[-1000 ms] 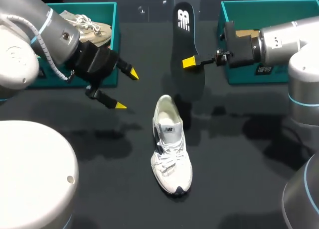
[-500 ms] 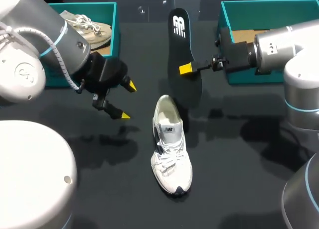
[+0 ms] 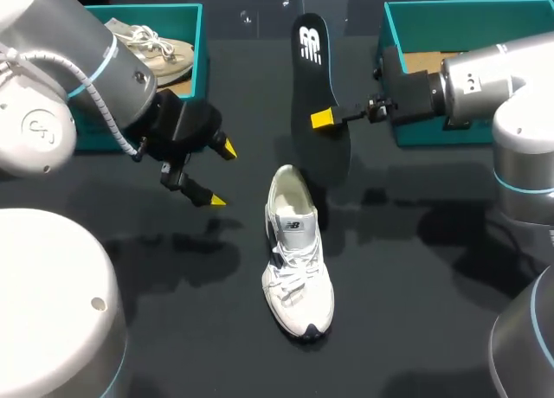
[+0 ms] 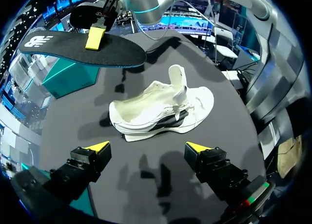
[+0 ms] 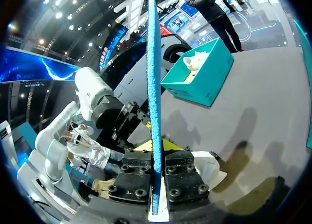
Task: Take the shoe out of the shoebox, open the shoe tongue, remove and reinsert the insole, then place the shoe into the shoebox
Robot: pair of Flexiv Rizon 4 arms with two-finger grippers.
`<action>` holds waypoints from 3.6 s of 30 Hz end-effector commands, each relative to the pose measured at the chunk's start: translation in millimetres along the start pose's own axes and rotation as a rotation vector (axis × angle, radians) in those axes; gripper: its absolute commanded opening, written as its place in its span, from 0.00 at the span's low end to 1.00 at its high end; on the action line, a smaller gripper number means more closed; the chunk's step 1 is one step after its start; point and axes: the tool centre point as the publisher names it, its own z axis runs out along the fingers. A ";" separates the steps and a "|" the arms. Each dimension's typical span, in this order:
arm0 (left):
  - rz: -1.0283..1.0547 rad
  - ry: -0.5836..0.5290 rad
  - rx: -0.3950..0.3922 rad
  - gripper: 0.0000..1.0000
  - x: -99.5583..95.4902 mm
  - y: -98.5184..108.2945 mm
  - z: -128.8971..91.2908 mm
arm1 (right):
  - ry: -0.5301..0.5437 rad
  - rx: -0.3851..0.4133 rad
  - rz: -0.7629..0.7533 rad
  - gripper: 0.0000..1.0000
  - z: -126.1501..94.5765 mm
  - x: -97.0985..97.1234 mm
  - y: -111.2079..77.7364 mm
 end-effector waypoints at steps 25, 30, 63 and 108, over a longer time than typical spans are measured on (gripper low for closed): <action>-0.038 0.025 -0.082 1.00 1.0 8.8 63.5 | 0.098 -0.183 -0.025 0.00 48.1 -11.9 -9.3; -0.055 0.040 -0.116 1.00 -2.4 8.4 71.4 | 0.104 -0.192 -0.021 0.00 53.2 -12.3 -11.8; -0.034 0.103 -0.219 1.00 -16.6 8.1 99.5 | 0.113 -0.245 -0.028 0.00 63.3 -23.9 -18.5; -0.034 0.103 -0.219 1.00 -16.6 8.1 99.5 | 0.235 -0.189 -0.125 0.00 67.7 -44.6 -24.2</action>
